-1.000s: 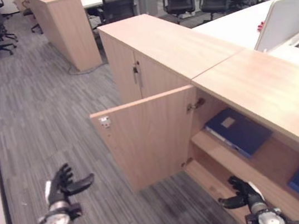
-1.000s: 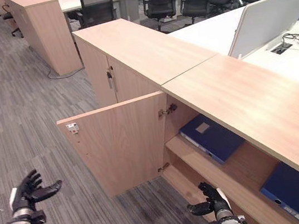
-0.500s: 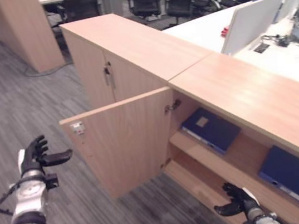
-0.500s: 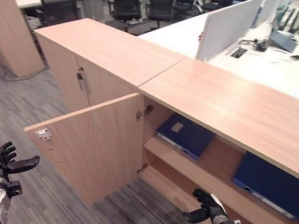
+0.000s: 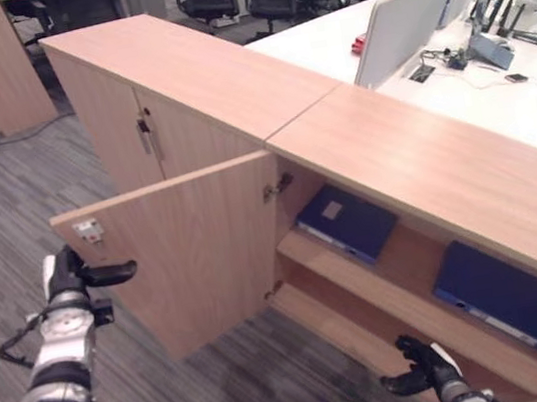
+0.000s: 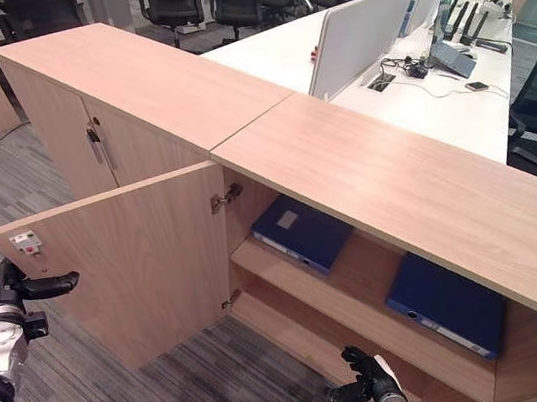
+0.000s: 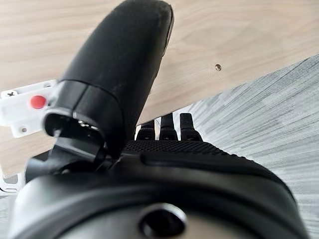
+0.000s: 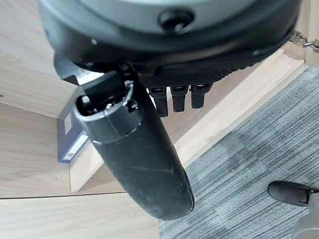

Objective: Put the empty folder in the office cabinet

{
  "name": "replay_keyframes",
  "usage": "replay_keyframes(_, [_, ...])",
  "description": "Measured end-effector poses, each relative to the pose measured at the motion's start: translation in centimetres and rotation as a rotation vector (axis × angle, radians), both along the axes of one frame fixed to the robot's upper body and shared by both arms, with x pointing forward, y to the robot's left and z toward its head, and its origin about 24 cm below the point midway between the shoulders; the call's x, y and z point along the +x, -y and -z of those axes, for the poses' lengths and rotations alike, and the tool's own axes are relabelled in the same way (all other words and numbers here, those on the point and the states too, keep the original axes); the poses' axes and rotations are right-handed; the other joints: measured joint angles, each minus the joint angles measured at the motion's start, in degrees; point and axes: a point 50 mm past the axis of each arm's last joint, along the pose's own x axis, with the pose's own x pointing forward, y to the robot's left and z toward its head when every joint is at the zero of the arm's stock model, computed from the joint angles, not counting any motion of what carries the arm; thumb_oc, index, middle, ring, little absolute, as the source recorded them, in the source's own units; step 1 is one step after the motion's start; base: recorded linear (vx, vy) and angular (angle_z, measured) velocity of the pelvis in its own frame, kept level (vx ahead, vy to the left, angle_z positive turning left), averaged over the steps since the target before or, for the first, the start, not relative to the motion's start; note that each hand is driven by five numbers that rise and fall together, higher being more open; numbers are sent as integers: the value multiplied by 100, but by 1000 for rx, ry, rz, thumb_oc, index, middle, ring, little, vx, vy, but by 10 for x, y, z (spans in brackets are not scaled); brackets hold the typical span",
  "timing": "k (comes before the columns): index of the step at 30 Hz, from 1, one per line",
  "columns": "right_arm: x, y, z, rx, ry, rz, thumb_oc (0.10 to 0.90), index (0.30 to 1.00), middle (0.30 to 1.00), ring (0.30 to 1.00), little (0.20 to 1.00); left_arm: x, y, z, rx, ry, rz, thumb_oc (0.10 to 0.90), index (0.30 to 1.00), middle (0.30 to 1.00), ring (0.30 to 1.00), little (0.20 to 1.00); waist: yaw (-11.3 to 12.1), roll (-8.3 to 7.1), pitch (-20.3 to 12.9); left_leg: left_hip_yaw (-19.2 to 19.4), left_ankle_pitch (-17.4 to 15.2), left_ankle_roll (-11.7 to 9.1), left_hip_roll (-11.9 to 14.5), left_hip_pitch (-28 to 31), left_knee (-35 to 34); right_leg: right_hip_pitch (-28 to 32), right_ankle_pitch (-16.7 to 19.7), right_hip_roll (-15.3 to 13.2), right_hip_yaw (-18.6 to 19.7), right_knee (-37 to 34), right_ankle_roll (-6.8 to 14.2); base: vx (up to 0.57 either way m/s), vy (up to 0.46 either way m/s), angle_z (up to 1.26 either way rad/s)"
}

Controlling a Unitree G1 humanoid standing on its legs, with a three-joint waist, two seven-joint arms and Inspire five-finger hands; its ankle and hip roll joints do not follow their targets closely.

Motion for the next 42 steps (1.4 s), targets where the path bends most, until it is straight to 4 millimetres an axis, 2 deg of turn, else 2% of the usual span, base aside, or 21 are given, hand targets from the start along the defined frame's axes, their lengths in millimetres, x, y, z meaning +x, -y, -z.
replay_keyframes(7, [4, 2, -2, -4, 13, 7, 800, 900, 900, 900, 900, 6, 22, 9, 12, -26, 97, 800, 900, 900, 900, 900, 202, 116, 70, -47, 42, 85, -63, 24, 0, 67, 51, -69, -29, 3, -5, -9, 14, 6])
replay_keyframes(11, [3, 4, -2, -6, 12, 21, 800, 900, 900, 900, 900, -9, 47, 27, -32, -10, 210, 800, 900, 900, 900, 900, 452, 298, 168, -128, 27, 122, -106, 85, -1, 153, 27, -115, -84, 1, 26, -31, 0, 10])
replay_keyframes(17, [2, 15, -4, -30, 19, 76, 800, 900, 900, 900, 900, -62, 99, 62, -272, 53, 357, 800, 900, 900, 900, 900, 694, 630, 287, -211, 7, 140, -201, 97, -2, 226, -33, -207, -208, 1, 94, -35, -2, 10])
replay_keyframes(18, [1, 16, -3, -34, 15, 81, 800, 900, 900, 900, 900, -80, 114, 71, -370, 52, 397, 800, 900, 900, 900, 900, 731, 682, 284, -206, 6, 143, -218, 104, -1, 226, -35, -223, -201, 0, 95, -45, -11, 4])
replay_keyframes(23, [5, 16, -6, -30, 25, 99, 800, 900, 900, 900, 900, -104, 140, 85, -473, -42, 551, 800, 900, 900, 900, 900, 710, 749, 317, -120, 5, 171, -214, 117, -2, 191, -36, -288, -291, 2, 108, -118, -38, -16])
replay_keyframes(24, [11, 18, -8, -40, 35, 112, 800, 900, 900, 900, 900, -110, 155, 87, -510, -64, 629, 800, 900, 900, 900, 900, 755, 819, 398, 80, 80, 255, -178, 120, 1, 45, -32, -415, -619, 146, 145, -194, -82, -55])
replay_keyframes(27, [36, 16, -16, -46, 88, 105, 800, 900, 900, 900, 900, -111, 173, 88, -556, -77, 715, 800, 900, 900, 900, 900, 909, 1056, 575, 497, 57, 303, 33, 84, 25, -204, -84, -806, -1847, 518, 191, -159, -95, -76])
replay_keyframes(28, [42, 14, -18, -43, 105, 103, 800, 900, 900, 900, 900, -110, 178, 89, -574, -77, 729, 800, 900, 900, 900, 900, 897, 1132, 619, 540, 69, 291, 89, 79, 25, -192, -85, -987, -2081, 634, 198, -136, -150, -86])
replay_keyframes(29, [50, 9, -21, -33, 126, 94, 800, 900, 900, 900, 900, -110, 187, 88, -593, -84, 770, 800, 900, 900, 900, 900, 990, 1216, 659, 763, 99, 247, 248, 88, 27, -188, -96, -1394, -2795, 1054, 199, -89, -121, -73])
replay_keyframes(30, [53, 5, -22, -24, 133, 88, 800, 900, 900, 900, 900, -110, 189, 86, -596, -89, 788, 800, 900, 900, 900, 900, 1039, 1222, 658, 842, 115, 197, 328, 82, 27, -129, -104, -1530, -2979, 1204, 222, -65, -114, -66])
replay_keyframes(31, [52, 2, -21, -16, 133, 90, 800, 900, 900, 900, 900, -110, 190, 85, -598, -90, 794, 800, 900, 900, 900, 900, 1040, 1181, 650, 820, 130, 63, 339, 92, 27, 1, -85, -1589, -2995, 1138, 306, -17, -135, -26])
replay_keyframes(32, [50, -4, -19, 4, 125, 94, 800, 900, 900, 900, 900, -112, 187, 83, -587, -88, 795, 800, 900, 900, 900, 900, 1044, 965, 631, 819, 192, -97, 304, 104, 26, 300, 46, -1584, -2821, 830, 536, -6, -139, -12])
replay_keyframes(33, [48, 4, -19, -21, 119, 98, 800, 900, 900, 900, 900, -113, 194, 86, -633, -74, 761, 800, 900, 900, 900, 900, 1047, 1215, 630, 805, 285, -255, 498, 109, 26, 363, 91, -1293, -2772, 572, 508, 15, -175, -21])
replay_keyframes(35, [44, 20, -21, -72, 114, 104, 800, 900, 900, 900, 900, -117, 199, 92, -690, -80, 700, 800, 900, 900, 900, 900, 1006, 1594, 557, 816, 334, -333, 748, 166, 31, 419, 128, -979, -2624, 313, 408, 12, -136, -48])
replay_keyframes(36, [38, 33, -21, -112, 97, 107, 800, 900, 900, 900, 900, -123, 202, 98, -737, -90, 663, 800, 900, 900, 900, 900, 964, 1703, 496, 841, 345, -380, 827, 186, 29, 437, 180, -846, -2516, 123, 386, 6, -133, -51])
replay_keyframes(37, [37, 35, -21, -118, 94, 113, 800, 900, 900, 900, 900, -125, 202, 99, -745, -91, 655, 800, 900, 900, 900, 900, 949, 1736, 474, 851, 346, -382, 842, 192, 29, 462, 225, -824, -2487, 69, 351, 7, -170, -48])
replay_keyframes(38, [33, 50, -23, -168, 74, 121, 800, 900, 900, 900, 900, -126, 206, 100, -786, -89, 638, 800, 900, 900, 900, 900, 719, 1851, 425, 855, 370, -412, 891, 235, 33, 415, 199, -769, -2379, -1, 391, -1, -137, -46])
replay_keyframes(39, [33, 56, -25, -191, 75, 124, 800, 900, 900, 900, 900, -123, 207, 99, -796, -78, 641, 800, 900, 900, 900, 900, 644, 1858, 412, 859, 363, -421, 908, 287, 32, 403, 214, -761, -2246, 0, 386, 21, -199, -41])
replay_keyframes(40, [33, 57, -26, -194, 74, 122, 800, 900, 900, 900, 900, -120, 210, 96, -802, -65, 655, 800, 900, 900, 900, 900, 524, 1866, 387, 851, 341, -452, 917, 307, 35, 373, 217, -756, -2229, -1, 389, -4, -169, -34])
replay_keyframes(41, [34, 55, -26, -194, 78, 120, 800, 900, 900, 900, 900, -119, 213, 95, -817, -53, 654, 800, 900, 900, 900, 900, 385, 1877, 371, 903, 173, -632, 987, 318, 33, 314, 215, -698, -2145, 1, 387, -1, -174, -59])
replay_keyframes(42, [35, 50, -23, -178, 74, 128, 800, 900, 900, 900, 900, -116, 215, 94, -847, -35, 634, 800, 900, 900, 900, 900, 408, 1833, 371, 1158, 133, -619, 981, 409, 33, 198, 249, -689, -1837, 0, 351, -28, -128, -68])
